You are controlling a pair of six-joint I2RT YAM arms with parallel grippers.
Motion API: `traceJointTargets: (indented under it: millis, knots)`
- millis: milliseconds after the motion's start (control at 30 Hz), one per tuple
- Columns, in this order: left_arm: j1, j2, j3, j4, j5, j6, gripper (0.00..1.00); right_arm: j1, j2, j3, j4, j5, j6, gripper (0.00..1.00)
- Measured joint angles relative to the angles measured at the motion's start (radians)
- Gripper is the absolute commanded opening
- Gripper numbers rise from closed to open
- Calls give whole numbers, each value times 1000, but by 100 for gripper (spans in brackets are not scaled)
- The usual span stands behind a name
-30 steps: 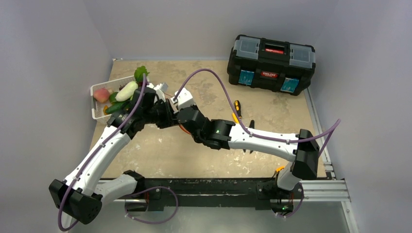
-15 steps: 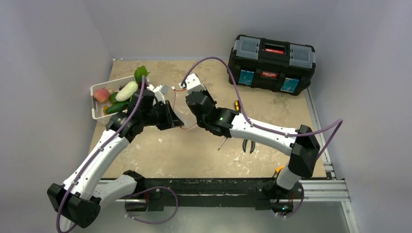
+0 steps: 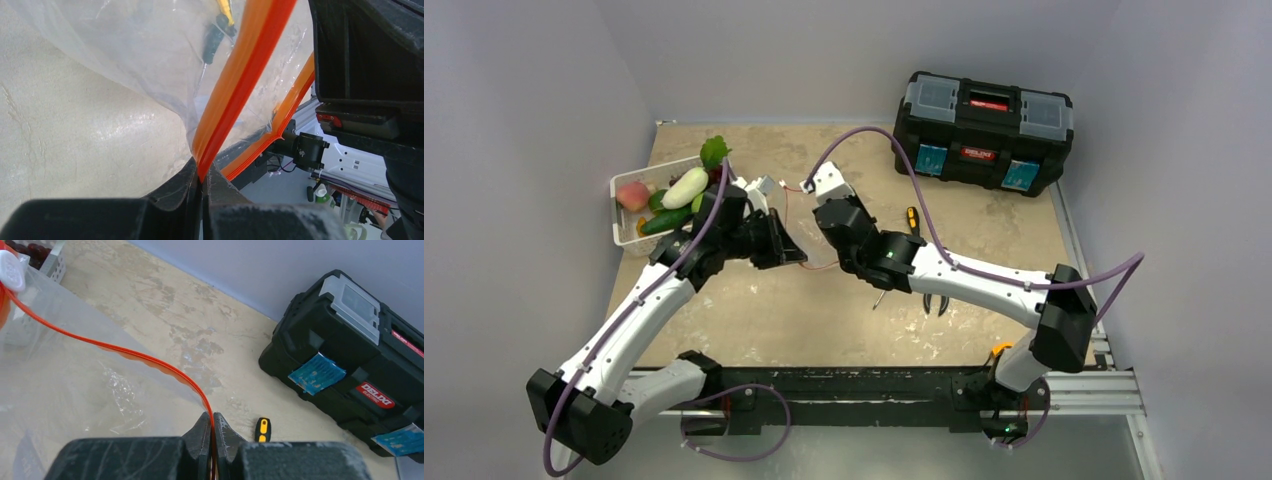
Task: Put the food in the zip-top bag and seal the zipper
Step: Open the zipper of the food storage bag, then pick up the fake vegetable from the bin.
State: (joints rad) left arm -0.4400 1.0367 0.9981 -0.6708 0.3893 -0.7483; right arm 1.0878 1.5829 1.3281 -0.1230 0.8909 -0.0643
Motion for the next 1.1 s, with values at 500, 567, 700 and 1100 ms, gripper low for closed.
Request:
traceJointTargets:
  millis: [500,567,700,1100]
  knots:
    - [0,-1,52,-74,-67,39,80,0,-37,-28,20,-49,-8,0]
    - [0,-26,63,-91,-92,46,78,0,-42,-35,29,-50,-19,0]
    - [0,-86,92,-129,-123,66,79,0,-64,-56,51,-49,-49,0]
    - [0,-151,149,-258,-284,75,88,-79,-112,-117,161,-9,-168,0]
